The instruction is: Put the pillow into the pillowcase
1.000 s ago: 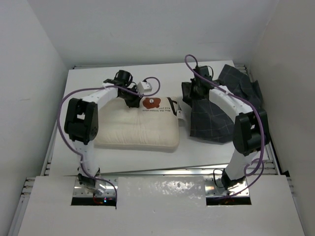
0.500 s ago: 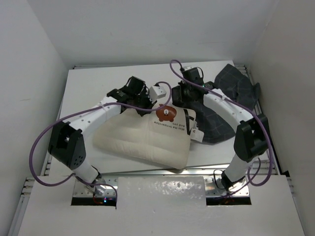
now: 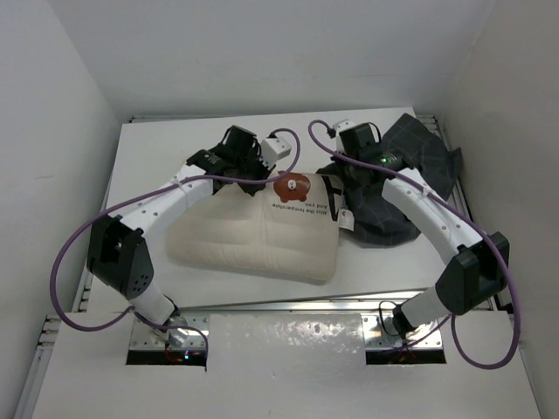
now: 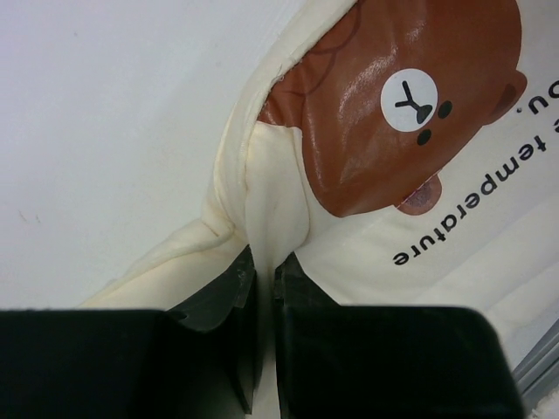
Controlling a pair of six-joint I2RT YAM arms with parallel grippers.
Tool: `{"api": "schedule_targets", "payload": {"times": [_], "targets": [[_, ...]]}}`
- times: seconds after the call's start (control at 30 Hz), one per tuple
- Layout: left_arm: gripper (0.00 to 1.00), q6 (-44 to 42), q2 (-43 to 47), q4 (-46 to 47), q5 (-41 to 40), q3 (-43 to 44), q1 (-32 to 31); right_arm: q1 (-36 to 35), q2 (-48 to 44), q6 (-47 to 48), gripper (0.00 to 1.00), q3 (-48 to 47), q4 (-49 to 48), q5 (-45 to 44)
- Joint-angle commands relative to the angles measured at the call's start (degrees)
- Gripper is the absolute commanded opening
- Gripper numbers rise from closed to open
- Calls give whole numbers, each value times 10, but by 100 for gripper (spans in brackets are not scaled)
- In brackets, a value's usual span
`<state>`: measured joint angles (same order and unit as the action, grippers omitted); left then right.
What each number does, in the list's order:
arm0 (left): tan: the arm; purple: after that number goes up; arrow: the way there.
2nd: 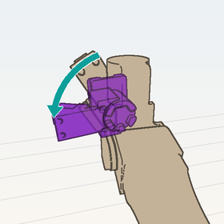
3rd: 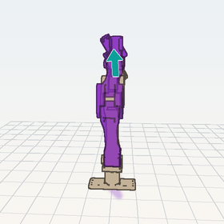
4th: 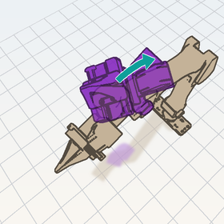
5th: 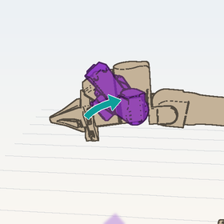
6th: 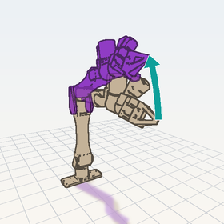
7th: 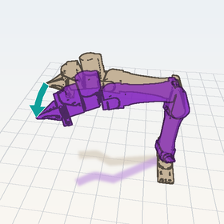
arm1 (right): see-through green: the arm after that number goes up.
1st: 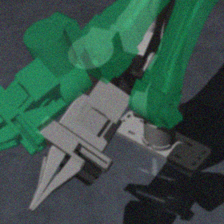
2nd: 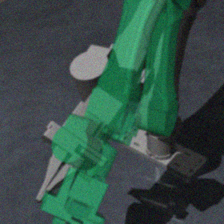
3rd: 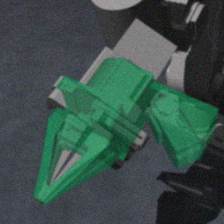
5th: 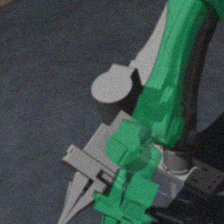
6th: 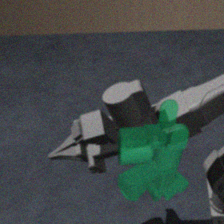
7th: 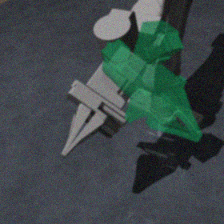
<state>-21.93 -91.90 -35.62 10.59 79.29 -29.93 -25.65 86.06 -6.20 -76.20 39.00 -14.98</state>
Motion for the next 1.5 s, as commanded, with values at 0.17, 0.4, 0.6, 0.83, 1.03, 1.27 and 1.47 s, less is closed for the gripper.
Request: {"api": "schedule_targets", "payload": {"times": [0.17, 0.4, 0.6, 0.83, 1.03, 1.27, 1.47], "targets": [[0, 7, 24, 23, -19, 97, 2, -17, -1, 110, 0, -39, 66, -106], [0, 2, -10, -15, -32, 163, -23, -57, 53, 150, 0, -146, 103, -159], [0, 54, -28, 27, -64, 132, -24, -124, 62, 163, 0, -111, 107, -181], [0, 110, -5, 65, 12, 141, 29, -133, 21, 131, 0, -1, 101, -164], [0, 198, -32, 48, 125, 89, 46, -151, -104, 60, 0, 133, -65, -21], [0, 276, -49, 111, 158, 6, 52, -182, -83, -23, 10, 204, -147, 22], [0, 285, -44, 129, 134, -36, 61, -180, -83, -56, 59, 244, -149, 40]]}}
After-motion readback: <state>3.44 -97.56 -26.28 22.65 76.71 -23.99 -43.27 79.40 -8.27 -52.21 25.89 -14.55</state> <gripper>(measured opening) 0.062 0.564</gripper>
